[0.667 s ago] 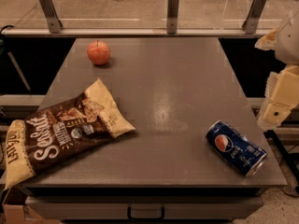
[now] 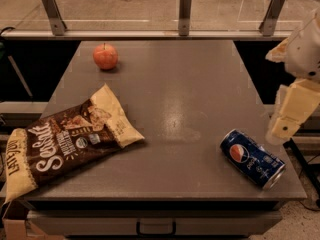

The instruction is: Place pepsi can upright

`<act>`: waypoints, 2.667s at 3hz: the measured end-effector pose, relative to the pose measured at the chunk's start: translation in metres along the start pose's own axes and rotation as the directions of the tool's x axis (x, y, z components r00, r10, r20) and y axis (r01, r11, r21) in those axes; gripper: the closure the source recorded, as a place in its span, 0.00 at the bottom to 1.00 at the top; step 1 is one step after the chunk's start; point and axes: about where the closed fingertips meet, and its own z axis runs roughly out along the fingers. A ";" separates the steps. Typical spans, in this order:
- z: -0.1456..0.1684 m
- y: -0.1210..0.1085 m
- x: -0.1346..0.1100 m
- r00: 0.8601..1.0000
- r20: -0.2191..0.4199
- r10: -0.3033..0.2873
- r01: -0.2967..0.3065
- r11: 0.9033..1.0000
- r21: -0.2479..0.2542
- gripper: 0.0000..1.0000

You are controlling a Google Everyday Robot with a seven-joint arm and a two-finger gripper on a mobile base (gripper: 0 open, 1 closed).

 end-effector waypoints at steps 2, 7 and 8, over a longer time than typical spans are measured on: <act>0.064 0.012 0.006 0.993 -0.062 0.104 -0.106 0.993 -0.043 0.00; 0.091 0.024 -0.010 0.958 -0.026 0.287 -0.288 0.953 -0.096 0.88; 0.057 -0.009 -0.047 0.953 0.233 0.195 -0.161 0.975 -0.155 1.00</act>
Offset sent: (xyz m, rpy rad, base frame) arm 0.0083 0.0044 -0.1078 -0.0358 0.1329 -0.2274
